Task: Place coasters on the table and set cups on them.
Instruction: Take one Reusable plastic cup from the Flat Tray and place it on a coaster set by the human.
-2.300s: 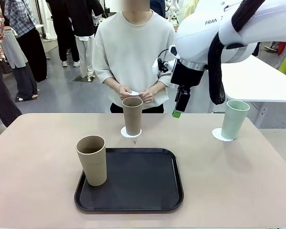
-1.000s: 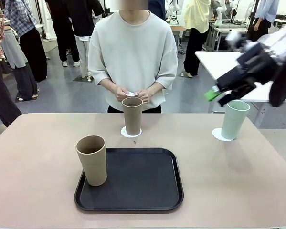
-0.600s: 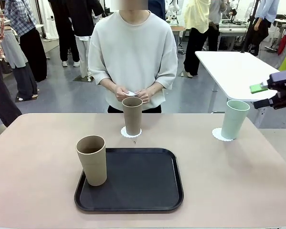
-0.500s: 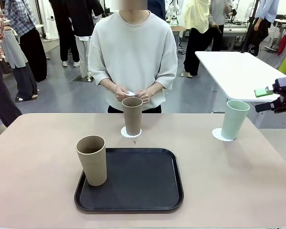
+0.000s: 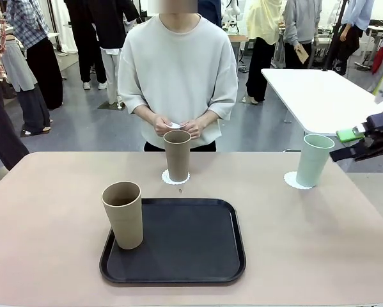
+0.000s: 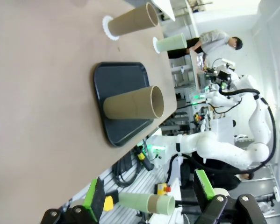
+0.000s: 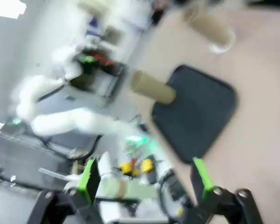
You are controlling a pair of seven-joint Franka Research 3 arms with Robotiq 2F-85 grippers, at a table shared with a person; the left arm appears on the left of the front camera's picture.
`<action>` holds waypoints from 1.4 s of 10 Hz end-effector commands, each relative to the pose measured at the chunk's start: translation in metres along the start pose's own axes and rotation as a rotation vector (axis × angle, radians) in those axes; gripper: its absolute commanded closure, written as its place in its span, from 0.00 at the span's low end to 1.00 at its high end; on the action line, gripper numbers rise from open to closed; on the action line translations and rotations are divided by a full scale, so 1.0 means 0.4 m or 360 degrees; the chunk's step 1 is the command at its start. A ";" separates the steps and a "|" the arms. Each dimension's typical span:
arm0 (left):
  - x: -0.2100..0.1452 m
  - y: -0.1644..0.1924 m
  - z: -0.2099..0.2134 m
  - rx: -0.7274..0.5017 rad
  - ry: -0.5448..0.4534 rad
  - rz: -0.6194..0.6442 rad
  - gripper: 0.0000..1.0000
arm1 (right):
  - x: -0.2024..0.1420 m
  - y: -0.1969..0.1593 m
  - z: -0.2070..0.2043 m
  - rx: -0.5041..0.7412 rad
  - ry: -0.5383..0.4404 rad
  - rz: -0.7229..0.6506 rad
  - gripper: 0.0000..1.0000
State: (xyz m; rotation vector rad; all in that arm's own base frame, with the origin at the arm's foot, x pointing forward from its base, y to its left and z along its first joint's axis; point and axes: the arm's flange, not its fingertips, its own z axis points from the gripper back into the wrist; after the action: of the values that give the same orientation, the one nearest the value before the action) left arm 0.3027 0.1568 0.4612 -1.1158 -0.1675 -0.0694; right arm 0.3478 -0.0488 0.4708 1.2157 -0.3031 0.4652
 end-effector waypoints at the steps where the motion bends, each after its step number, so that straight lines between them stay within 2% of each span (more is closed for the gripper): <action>1: 0.002 -0.001 0.001 -0.0026 -0.0011 -0.0024 0.00 | 0.011 -0.052 0.072 0.0544 0.0312 0.0034 0.00; 2: 0.002 -0.001 0.001 -0.0026 -0.0011 -0.0024 0.00 | -0.003 -0.066 0.112 0.0685 0.0344 0.0027 0.00; 4: 0.002 -0.001 0.001 -0.0026 -0.0011 -0.0024 0.00 | -0.018 -0.090 0.165 0.0686 0.0262 -0.0078 0.00; 5: 0.002 -0.001 0.001 -0.0026 -0.0011 -0.0024 0.00 | -0.020 -0.108 0.183 0.0615 0.0099 -0.0223 0.00; 6: 0.002 -0.001 0.001 -0.0026 -0.0011 -0.0024 0.00 | -0.030 -0.114 0.196 0.0530 0.0054 -0.0350 0.00; 7: 0.002 -0.001 0.001 -0.0026 -0.0011 -0.0024 0.00 | -0.044 -0.112 0.204 0.0425 -0.0068 -0.0488 0.00; 9: 0.002 -0.001 0.001 -0.0026 -0.0011 -0.0024 0.00 | -0.060 -0.103 0.241 0.0212 -0.0297 -0.0637 0.00; 12: 0.002 -0.001 0.001 -0.0026 -0.0011 -0.0024 0.00 | -0.077 -0.097 0.250 0.0153 -0.0389 -0.0726 0.00; 13: 0.002 -0.001 0.001 -0.0026 -0.0011 -0.0024 0.00 | -0.069 -0.105 0.241 0.0102 -0.0392 -0.0724 0.00; 14: 0.002 -0.001 0.001 -0.0026 -0.0011 -0.0024 0.00 | -0.079 -0.113 0.290 0.0137 -0.0336 -0.0682 0.00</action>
State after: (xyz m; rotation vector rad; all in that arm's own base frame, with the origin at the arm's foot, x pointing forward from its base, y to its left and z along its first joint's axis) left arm 0.3027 0.1569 0.4611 -1.1162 -0.1673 -0.0691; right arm 0.3449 -0.1688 0.4547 1.3571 -0.1949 -0.0314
